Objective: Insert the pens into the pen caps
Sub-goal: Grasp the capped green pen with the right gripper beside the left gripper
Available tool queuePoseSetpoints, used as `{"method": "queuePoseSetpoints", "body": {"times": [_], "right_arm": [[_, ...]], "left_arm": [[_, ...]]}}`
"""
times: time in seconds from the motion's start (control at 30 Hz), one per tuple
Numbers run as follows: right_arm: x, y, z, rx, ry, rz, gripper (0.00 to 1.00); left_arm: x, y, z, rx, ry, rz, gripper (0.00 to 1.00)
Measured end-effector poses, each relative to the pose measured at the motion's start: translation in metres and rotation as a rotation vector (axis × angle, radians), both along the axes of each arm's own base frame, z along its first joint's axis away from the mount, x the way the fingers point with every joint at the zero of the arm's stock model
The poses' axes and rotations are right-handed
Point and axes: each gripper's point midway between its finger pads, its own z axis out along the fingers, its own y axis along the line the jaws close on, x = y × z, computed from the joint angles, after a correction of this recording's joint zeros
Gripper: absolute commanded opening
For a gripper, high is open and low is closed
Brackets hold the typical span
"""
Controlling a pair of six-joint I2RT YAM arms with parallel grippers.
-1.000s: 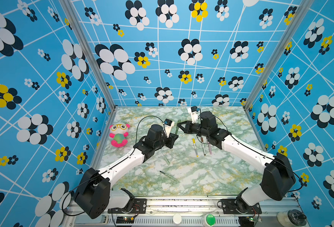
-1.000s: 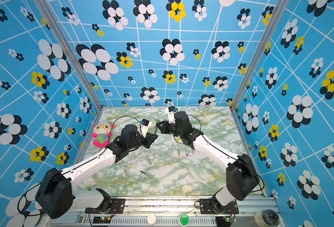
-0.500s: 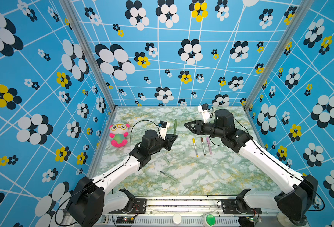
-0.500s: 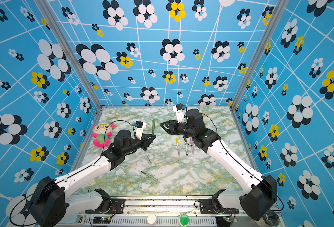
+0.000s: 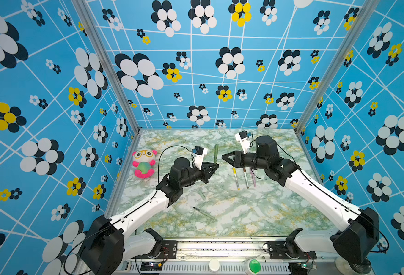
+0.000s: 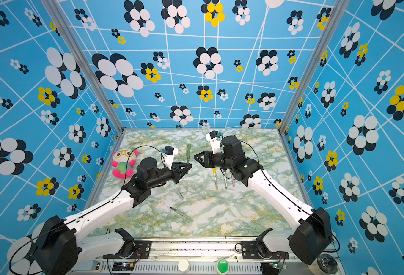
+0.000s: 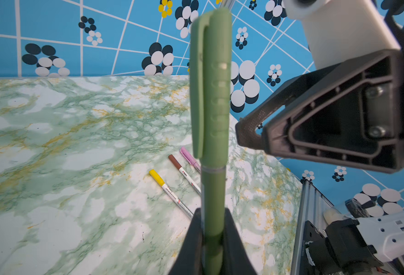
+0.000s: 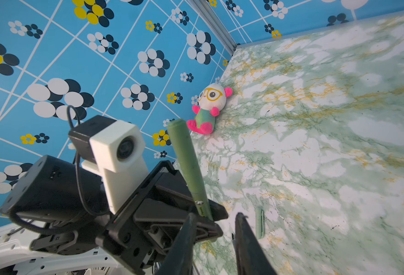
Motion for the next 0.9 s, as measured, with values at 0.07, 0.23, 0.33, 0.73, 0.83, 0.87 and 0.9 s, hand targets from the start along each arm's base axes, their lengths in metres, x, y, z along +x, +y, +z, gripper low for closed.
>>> {"method": "queuePoseSetpoints", "body": {"times": [0.07, 0.23, 0.33, 0.73, 0.83, 0.87, 0.9], "right_arm": [[-0.003, 0.002, -0.004, 0.003, 0.004, 0.014, 0.26], [-0.010, 0.012, -0.006, 0.012, -0.001, 0.046, 0.25], [-0.012, 0.018, -0.005, 0.018, -0.010, 0.060, 0.24], [-0.011, 0.032, -0.019, 0.004, 0.005, 0.083, 0.14], [-0.010, 0.032, -0.019, -0.004, -0.010, 0.084, 0.09], [-0.010, 0.032, -0.019, -0.005, -0.013, 0.083, 0.08], [-0.010, 0.032, -0.020, -0.007, -0.014, 0.082, 0.07]], "left_arm": [[-0.002, -0.002, 0.003, -0.012, -0.007, -0.013, 0.00], [-0.006, -0.005, 0.004, -0.021, -0.003, -0.038, 0.00], [-0.007, -0.007, 0.002, -0.022, 0.009, -0.047, 0.00], [-0.006, -0.009, -0.004, -0.021, 0.039, -0.051, 0.00], [-0.006, -0.009, -0.005, -0.024, 0.049, -0.045, 0.00], [-0.005, -0.009, -0.005, -0.024, 0.050, -0.042, 0.00], [-0.005, -0.009, -0.005, -0.026, 0.052, -0.041, 0.00]]}}
